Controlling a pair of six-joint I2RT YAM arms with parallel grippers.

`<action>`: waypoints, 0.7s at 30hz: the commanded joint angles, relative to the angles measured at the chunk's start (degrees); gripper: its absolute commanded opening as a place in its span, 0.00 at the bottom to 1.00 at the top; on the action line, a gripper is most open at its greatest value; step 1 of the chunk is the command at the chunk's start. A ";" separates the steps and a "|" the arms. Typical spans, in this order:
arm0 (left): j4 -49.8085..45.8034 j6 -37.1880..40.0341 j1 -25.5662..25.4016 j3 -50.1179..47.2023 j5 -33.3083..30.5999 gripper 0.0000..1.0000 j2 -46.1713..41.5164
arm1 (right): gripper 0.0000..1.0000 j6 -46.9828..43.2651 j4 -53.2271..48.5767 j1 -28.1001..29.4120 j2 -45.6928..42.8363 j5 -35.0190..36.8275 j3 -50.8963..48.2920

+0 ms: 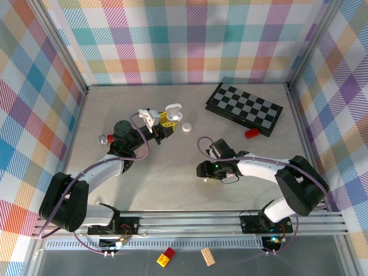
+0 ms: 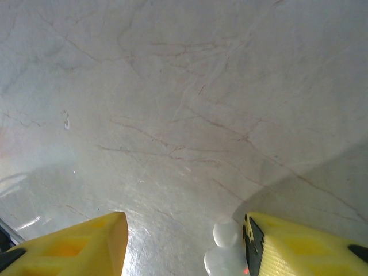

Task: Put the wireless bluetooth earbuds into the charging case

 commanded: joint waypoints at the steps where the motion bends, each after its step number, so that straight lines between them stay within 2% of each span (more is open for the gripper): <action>1: 0.58 0.56 0.42 -0.78 1.31 0.34 -1.94 | 0.55 -0.80 -2.06 1.12 -0.61 -0.90 1.43; 16: -0.49 1.43 0.53 -1.05 0.85 0.34 -2.57 | 0.57 3.99 -7.07 7.74 -3.82 0.02 2.14; 19: -0.48 1.31 0.62 -0.91 0.78 0.34 -2.57 | 0.59 1.32 -10.01 7.82 -5.34 2.39 2.77; 21: -0.49 1.31 0.71 -0.87 0.73 0.34 -2.57 | 0.60 -3.72 -13.98 7.83 -5.69 4.65 4.49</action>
